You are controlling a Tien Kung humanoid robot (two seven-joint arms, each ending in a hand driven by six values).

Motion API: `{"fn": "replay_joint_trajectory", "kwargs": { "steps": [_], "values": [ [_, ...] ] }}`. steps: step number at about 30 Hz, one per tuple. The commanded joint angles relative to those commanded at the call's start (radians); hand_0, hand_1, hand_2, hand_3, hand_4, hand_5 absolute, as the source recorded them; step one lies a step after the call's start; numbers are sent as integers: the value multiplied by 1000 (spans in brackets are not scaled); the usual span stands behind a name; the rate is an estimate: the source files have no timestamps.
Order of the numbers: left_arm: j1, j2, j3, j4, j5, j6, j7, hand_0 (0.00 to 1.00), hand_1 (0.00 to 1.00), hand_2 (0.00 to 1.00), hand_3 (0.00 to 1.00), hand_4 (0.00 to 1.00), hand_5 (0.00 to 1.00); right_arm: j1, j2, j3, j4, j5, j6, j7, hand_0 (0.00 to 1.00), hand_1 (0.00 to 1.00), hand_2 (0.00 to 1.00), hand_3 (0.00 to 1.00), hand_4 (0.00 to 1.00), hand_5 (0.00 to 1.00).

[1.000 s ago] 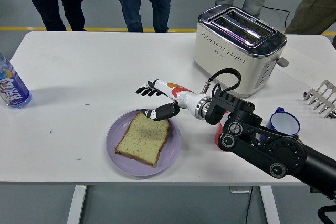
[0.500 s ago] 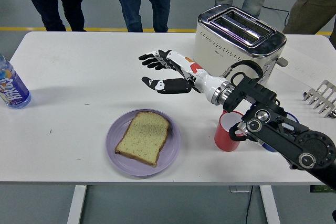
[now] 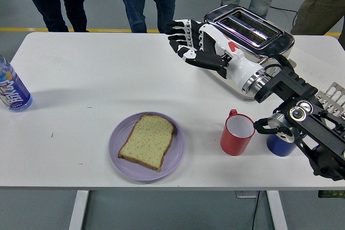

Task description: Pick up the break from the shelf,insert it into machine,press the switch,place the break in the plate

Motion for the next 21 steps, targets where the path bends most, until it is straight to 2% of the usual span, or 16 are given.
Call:
{"fn": "replay_joint_trajectory", "kwargs": {
  "steps": [10, 21],
  "values": [
    [9, 0, -6, 0, 7, 0, 1, 628, 498, 500, 537, 331, 800, -49, -47, 97, 28, 52, -13, 17, 825, 769, 738, 745, 584, 262],
    [19, -3, -16, 0, 23, -3, 5, 628, 497, 504, 536, 330, 799, -88, -60, 185, 16, 76, -39, 42, 818, 768, 736, 740, 563, 262]
  ]
}}
